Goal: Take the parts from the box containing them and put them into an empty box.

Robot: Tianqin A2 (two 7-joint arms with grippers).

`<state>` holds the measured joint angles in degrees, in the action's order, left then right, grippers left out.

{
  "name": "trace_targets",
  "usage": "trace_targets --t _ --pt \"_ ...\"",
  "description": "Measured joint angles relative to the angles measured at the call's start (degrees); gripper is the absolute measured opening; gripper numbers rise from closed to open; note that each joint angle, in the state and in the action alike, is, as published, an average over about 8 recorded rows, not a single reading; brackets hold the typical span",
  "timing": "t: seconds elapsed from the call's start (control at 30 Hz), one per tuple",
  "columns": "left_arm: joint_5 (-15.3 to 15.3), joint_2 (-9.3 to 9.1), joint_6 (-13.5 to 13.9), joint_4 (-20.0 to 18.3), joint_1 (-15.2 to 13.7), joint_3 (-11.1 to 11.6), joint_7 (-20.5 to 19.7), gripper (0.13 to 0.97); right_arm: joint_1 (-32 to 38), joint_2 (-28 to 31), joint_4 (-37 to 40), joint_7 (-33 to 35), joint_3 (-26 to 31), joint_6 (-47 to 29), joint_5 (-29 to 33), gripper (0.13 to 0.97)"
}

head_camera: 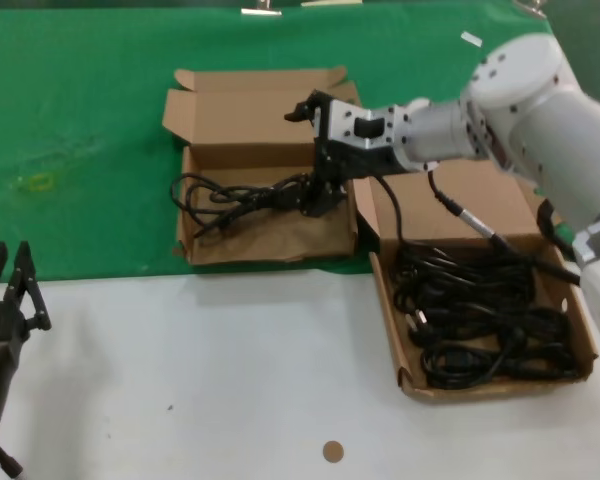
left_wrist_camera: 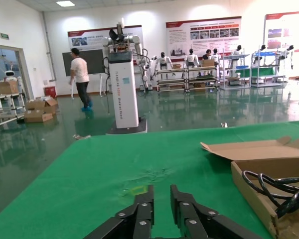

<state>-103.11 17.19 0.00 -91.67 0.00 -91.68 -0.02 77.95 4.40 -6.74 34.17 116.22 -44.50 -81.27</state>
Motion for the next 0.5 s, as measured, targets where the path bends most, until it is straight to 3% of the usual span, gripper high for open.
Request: trace_targets --t 0.13,0.3,0.5 --pt "0.0 0.0 0.0 0.0 0.0 0.0 0.0 0.187 -3.8 0.6 -4.2 -1.7 -1.2 2.2 -1.1 0.729" --pt "0.0 0.0 0.0 0.0 0.0 0.0 0.0 0.26 -9.2 1.5 -10.0 -4.0 -2.9 5.2 -2.6 0.836" --pt "0.0 0.0 0.0 0.0 0.0 0.0 0.0 0.35 -15.7 2.6 -17.1 -6.9 -4.9 9.0 -4.4 0.899"
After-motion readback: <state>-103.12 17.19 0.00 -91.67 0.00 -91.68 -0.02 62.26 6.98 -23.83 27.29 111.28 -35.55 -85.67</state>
